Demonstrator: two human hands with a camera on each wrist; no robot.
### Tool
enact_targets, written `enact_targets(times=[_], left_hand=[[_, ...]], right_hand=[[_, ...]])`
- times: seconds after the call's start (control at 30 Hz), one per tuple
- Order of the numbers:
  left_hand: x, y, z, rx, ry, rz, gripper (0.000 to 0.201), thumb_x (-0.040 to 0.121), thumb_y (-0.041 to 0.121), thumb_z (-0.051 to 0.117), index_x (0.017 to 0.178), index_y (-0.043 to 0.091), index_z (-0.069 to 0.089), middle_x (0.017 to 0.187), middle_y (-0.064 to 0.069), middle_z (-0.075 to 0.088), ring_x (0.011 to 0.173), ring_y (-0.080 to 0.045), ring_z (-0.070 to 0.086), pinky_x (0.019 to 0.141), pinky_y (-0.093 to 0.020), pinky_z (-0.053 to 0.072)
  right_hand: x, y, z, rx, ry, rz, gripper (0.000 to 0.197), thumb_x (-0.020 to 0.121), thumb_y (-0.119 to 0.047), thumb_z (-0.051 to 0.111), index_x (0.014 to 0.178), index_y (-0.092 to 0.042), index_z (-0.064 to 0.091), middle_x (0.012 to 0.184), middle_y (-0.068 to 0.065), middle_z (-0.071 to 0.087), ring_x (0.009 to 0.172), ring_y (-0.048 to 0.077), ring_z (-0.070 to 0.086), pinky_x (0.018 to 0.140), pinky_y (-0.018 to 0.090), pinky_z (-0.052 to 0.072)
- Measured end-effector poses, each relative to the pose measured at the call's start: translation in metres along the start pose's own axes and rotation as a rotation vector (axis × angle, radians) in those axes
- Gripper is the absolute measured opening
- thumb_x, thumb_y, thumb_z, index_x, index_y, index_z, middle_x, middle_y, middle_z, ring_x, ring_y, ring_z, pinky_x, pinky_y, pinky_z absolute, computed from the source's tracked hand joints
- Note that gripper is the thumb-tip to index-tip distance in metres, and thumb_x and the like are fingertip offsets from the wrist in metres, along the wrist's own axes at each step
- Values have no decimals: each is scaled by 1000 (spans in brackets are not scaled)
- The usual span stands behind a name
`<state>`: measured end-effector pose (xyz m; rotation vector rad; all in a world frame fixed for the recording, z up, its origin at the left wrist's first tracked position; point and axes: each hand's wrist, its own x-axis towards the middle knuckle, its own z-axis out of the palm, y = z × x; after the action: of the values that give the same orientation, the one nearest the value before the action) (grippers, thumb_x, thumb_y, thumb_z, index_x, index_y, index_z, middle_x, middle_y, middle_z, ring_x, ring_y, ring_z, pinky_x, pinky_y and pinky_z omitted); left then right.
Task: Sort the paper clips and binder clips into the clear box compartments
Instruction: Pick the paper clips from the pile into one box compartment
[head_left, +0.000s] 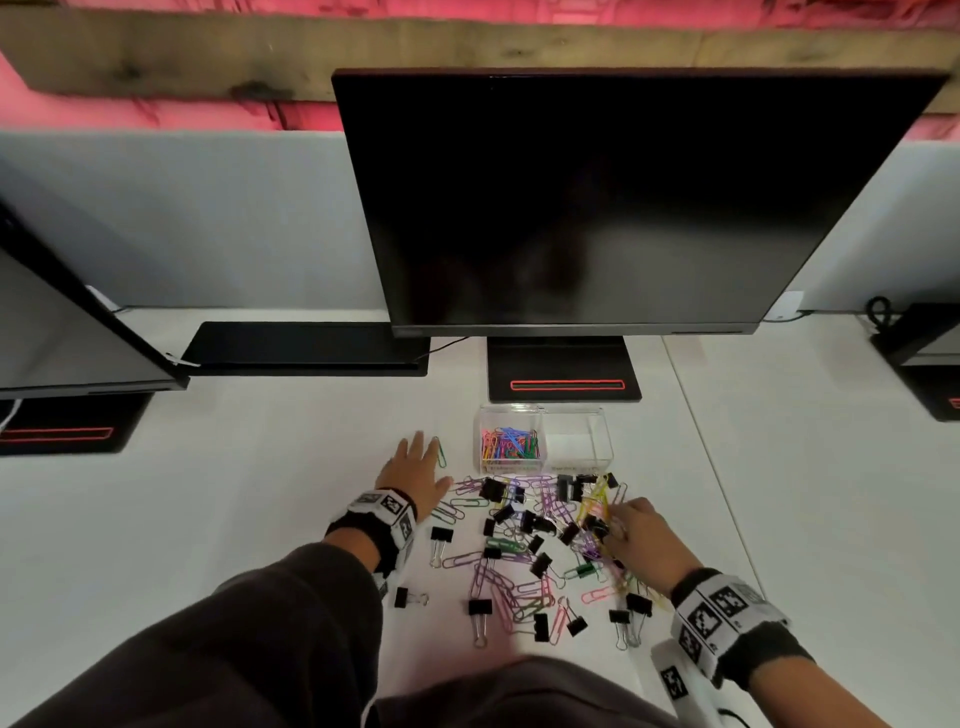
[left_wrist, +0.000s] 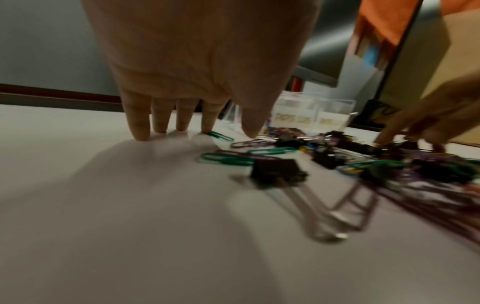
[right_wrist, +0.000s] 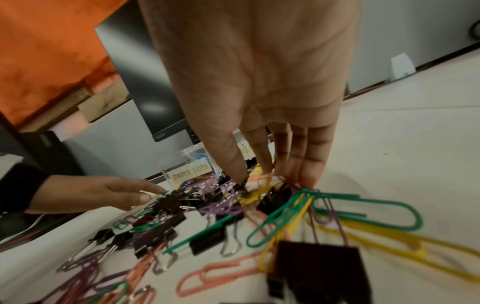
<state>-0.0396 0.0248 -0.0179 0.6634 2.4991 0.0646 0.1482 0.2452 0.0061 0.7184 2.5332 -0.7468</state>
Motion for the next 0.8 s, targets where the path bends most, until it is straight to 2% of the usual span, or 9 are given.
enact_targets(times=[0.07, 0.17, 0.23, 0.3, 0.4, 0.53, 0.6, 0.67, 0.8], left_hand=[[-13, 12, 4, -14, 30, 41, 60, 97, 41, 39, 147, 12, 22, 158, -9, 12, 146, -27, 15, 116, -42, 27], [-27, 22, 3, -61, 55, 95, 53, 93, 41, 48, 138, 14, 39, 147, -7, 31, 135, -25, 33, 108, -41, 37], [-32, 21, 4, -68, -8, 124, 64, 89, 42, 54, 143, 18, 31, 152, -6, 25, 139, -25, 28, 111, -42, 34], [-35, 18, 5, 8, -95, 148, 79, 85, 45, 59, 148, 22, 18, 158, -3, 11, 144, -26, 15, 115, -45, 28], [-39, 19, 8, 15, -125, 172, 77, 86, 47, 57, 148, 21, 20, 159, -1, 12, 145, -26, 14, 116, -45, 26], [-46, 30, 17, -88, 4, 152, 69, 85, 42, 60, 143, 19, 29, 149, -2, 29, 136, -24, 31, 108, -41, 37], [-46, 33, 21, -53, 49, 59, 73, 83, 41, 64, 142, 15, 28, 144, -7, 32, 133, -27, 33, 105, -42, 39], [-44, 35, 23, -78, 62, -23, 68, 83, 35, 65, 138, 10, 34, 140, -11, 34, 130, -28, 35, 105, -41, 40], [-37, 38, 24, -209, 67, -28, 46, 89, 20, 59, 131, 7, 43, 135, -15, 42, 127, -30, 39, 106, -36, 37]], right_hand=[[-1, -3, 0, 2, -5, -38, 30, 89, -13, 49, 117, -4, 55, 123, 15, 48, 111, 31, 52, 98, 35, 43], [-3, -10, -1, -44, 106, -145, 33, 92, -17, 48, 124, -12, 54, 129, 11, 50, 118, 28, 49, 101, 33, 41], [-4, -17, -1, -125, 123, -240, 42, 91, -21, 51, 132, -16, 46, 137, 7, 45, 124, 26, 43, 103, 33, 39], [-3, -22, 1, -257, 57, -286, 58, 88, -28, 55, 141, -18, 33, 146, 6, 35, 130, 26, 36, 107, 36, 36], [-2, -24, 4, -363, -30, -229, 66, 88, -34, 53, 145, -17, 24, 153, 8, 24, 136, 30, 29, 110, 41, 34], [-6, -21, 6, -293, 54, -207, 47, 93, -27, 46, 137, -15, 38, 142, 10, 37, 125, 28, 42, 101, 38, 43], [-5, -18, 2, -204, 125, -105, 45, 92, -29, 47, 133, -10, 41, 135, 13, 42, 121, 29, 45, 99, 39, 45], [-1, -15, -2, -159, 97, 31, 54, 91, -37, 49, 132, -5, 38, 133, 16, 42, 122, 32, 44, 100, 41, 43], [9, -24, -2, -61, 71, 165, 62, 86, -41, 56, 132, -4, 37, 133, 16, 40, 123, 33, 42, 99, 40, 42]])
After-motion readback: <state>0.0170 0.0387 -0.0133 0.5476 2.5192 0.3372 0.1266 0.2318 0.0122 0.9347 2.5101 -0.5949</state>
